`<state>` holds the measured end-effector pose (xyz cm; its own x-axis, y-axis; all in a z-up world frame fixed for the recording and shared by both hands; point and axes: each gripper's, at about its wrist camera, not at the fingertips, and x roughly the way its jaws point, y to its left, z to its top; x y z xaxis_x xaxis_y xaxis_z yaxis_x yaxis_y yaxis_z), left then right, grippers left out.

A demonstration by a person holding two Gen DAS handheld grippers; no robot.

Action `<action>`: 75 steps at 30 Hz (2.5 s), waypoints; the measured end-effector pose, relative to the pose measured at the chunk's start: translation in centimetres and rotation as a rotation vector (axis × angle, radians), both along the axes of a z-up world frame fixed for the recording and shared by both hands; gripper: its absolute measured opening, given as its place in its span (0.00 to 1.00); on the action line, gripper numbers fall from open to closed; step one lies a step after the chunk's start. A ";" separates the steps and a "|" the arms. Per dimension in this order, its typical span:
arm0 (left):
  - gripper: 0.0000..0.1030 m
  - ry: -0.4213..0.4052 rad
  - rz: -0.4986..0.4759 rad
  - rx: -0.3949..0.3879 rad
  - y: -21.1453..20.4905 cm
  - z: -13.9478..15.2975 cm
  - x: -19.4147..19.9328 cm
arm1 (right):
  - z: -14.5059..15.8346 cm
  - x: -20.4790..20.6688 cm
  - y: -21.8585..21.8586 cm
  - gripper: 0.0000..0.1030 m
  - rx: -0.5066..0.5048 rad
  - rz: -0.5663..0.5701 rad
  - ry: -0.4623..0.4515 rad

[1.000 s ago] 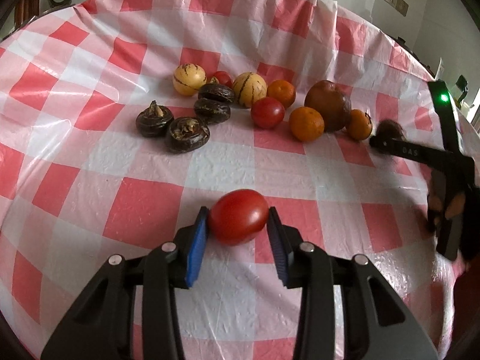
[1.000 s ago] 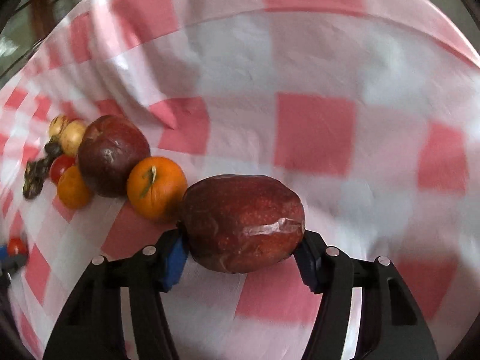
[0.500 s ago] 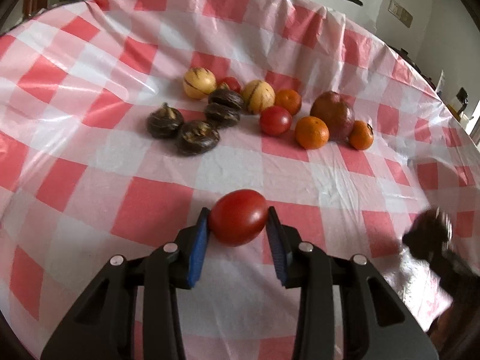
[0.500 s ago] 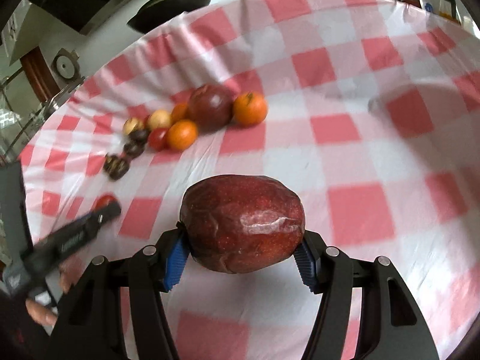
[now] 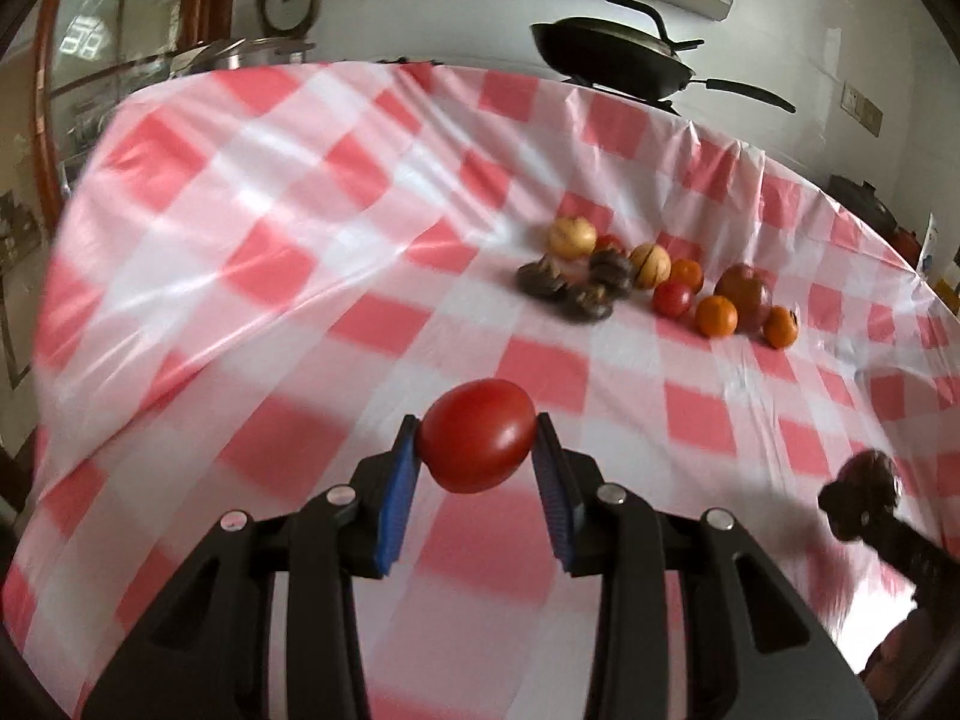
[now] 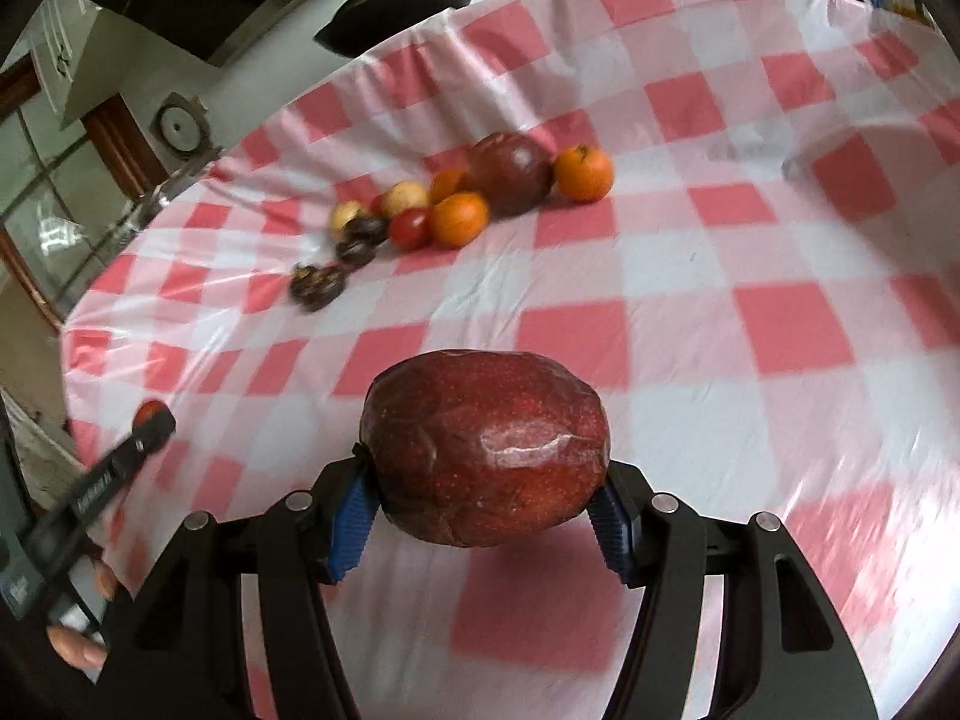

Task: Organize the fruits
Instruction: 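Carry the tomato and plum to the white box and release both, then move both open grippers back over the fruit row on the table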

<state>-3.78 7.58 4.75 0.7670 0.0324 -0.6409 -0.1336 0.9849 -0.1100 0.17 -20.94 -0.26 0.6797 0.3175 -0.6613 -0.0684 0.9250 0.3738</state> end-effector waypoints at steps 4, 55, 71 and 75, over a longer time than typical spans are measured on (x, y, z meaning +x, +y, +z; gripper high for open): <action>0.37 0.040 -0.016 0.011 1.5 -0.3 -3.6 | 0.0 -2.6 2.0 0.58 0.005 0.050 0.006; 0.38 0.449 0.534 -0.146 31.3 -16.0 -29.3 | -10.7 -28.4 45.1 0.59 -0.582 1.342 0.051; 0.76 0.503 0.646 -0.152 33.7 -19.4 -30.1 | -17.5 -28.9 48.6 0.60 -0.735 1.319 0.285; 0.80 0.492 0.638 -0.124 33.6 -19.0 -29.6 | -16.4 -29.4 48.4 0.68 -0.706 1.318 0.250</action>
<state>-33.35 41.19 -14.21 0.2546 0.2745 -0.9273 -0.7267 0.6870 0.0039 -29.23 27.49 -16.68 0.0224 0.1692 -0.9853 -0.9696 0.2440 0.0199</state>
